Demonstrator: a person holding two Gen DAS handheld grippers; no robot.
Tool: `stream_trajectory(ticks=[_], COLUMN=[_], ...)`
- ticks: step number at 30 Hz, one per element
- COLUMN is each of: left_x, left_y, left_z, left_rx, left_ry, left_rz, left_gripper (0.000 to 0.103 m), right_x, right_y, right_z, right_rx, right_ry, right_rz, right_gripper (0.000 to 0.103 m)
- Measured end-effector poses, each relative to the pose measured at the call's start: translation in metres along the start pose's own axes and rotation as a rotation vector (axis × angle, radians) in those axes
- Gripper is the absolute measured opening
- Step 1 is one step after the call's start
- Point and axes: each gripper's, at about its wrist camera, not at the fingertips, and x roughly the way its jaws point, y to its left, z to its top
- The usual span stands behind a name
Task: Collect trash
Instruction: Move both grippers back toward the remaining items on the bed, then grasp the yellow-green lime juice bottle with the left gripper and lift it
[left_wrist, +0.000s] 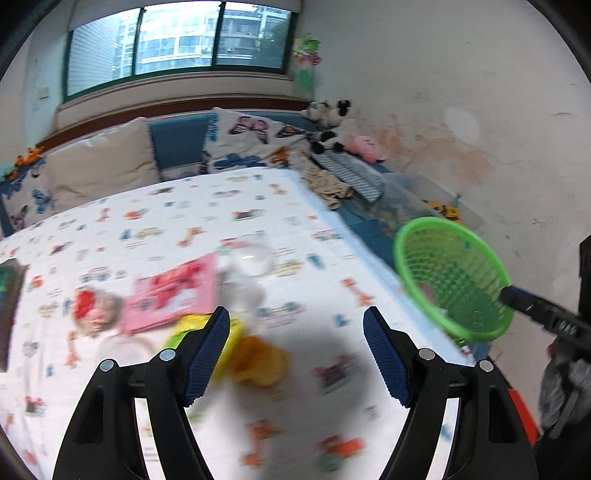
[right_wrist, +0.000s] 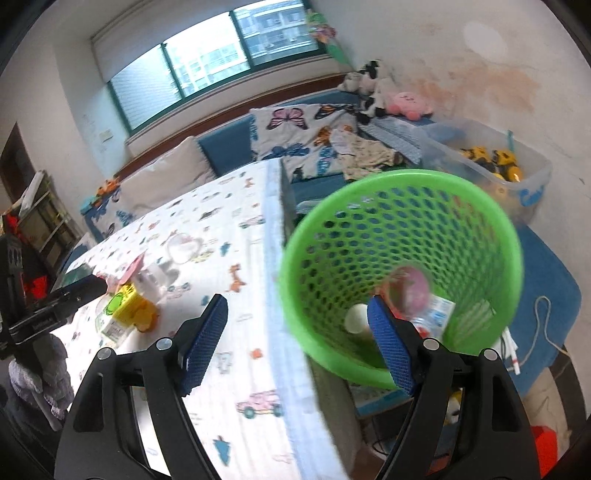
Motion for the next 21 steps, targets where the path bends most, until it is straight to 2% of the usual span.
stream_trajectory(ticks=[4,9,11,17,21], left_x=[0.001,0.012,0.02,0.034,0.041], left_y=[0.029,0.059,0.065,0.067,0.068], left_z=[-0.006,-0.015,-0.017,-0.019,-0.017], left_rx=[-0.002,-0.007,-0.003,0.062,0.09], left_ry=[0.024,0.075,0.089,0.128,0.144], left_rz=[0.036,0.035,0.055,0.051,0.056], left_gripper=[0.072,0.072,0.072,0.072,0.067], right_x=[0.01,0.021,0.024,0.033,0.038], right_y=[0.019,0.038,0.044,0.054,0.059], right_z=[0.002,0.001,0.0,-0.001,-0.002], right_rx=[-0.022,-0.049,-0.057,-0.07,-0.079], right_ry=[0.013,0.037,0.044,0.063,0.075], right_rz=[0.032,0.061,0.067,0.075,0.079], right_gripper=[0.078,0.078,0.078,0.079,0.079])
